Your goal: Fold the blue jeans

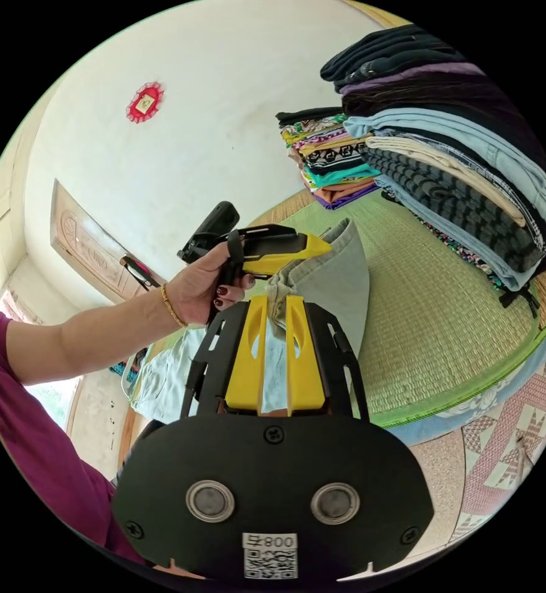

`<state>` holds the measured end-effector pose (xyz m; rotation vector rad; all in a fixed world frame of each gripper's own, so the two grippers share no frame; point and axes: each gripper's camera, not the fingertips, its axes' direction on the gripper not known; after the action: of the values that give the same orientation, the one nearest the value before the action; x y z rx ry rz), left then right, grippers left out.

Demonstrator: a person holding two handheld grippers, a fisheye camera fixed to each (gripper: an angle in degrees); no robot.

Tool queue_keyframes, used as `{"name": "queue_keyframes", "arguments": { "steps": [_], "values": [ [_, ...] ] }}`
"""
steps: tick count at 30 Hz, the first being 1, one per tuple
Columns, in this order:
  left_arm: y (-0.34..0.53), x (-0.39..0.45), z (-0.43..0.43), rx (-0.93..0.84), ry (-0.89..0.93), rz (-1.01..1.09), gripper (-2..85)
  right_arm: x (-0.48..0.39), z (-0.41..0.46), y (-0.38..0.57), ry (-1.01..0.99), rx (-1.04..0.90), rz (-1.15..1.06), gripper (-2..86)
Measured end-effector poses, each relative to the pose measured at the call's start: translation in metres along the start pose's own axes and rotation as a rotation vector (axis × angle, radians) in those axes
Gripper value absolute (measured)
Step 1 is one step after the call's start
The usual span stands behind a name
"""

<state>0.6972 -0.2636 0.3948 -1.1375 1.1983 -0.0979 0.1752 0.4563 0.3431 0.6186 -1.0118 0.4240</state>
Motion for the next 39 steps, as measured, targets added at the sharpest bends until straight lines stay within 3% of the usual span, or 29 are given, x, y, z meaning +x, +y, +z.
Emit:
{"name": "queue_keyframes", "arguments": {
  "steps": [5, 12, 21, 29, 39],
  "values": [
    [0.019, 0.004, -0.028, -0.014, -0.159, 0.024, 6.4, -0.025, 0.008, -0.013, -0.055, 0.001, -0.012, 5.6],
    [0.093, -0.016, -0.107, 0.088, -0.088, -0.016, 5.1, -0.097, 0.031, -0.032, -0.176, -0.069, -0.119, 5.6],
    [0.265, -0.095, -0.192, 0.271, 0.042, -0.299, 5.6, -0.198, 0.110, -0.023, -0.302, -0.334, -0.245, 5.8],
    [0.371, -0.146, -0.221, 0.324, 0.073, -0.467, 7.3, -0.258, 0.169, -0.011, -0.228, -0.525, -0.320, 6.0],
    [0.449, -0.164, -0.260, 0.357, 0.106, -0.499, 7.3, -0.309, 0.204, -0.017, -0.186, -0.657, -0.375, 6.7]
  ]
}}
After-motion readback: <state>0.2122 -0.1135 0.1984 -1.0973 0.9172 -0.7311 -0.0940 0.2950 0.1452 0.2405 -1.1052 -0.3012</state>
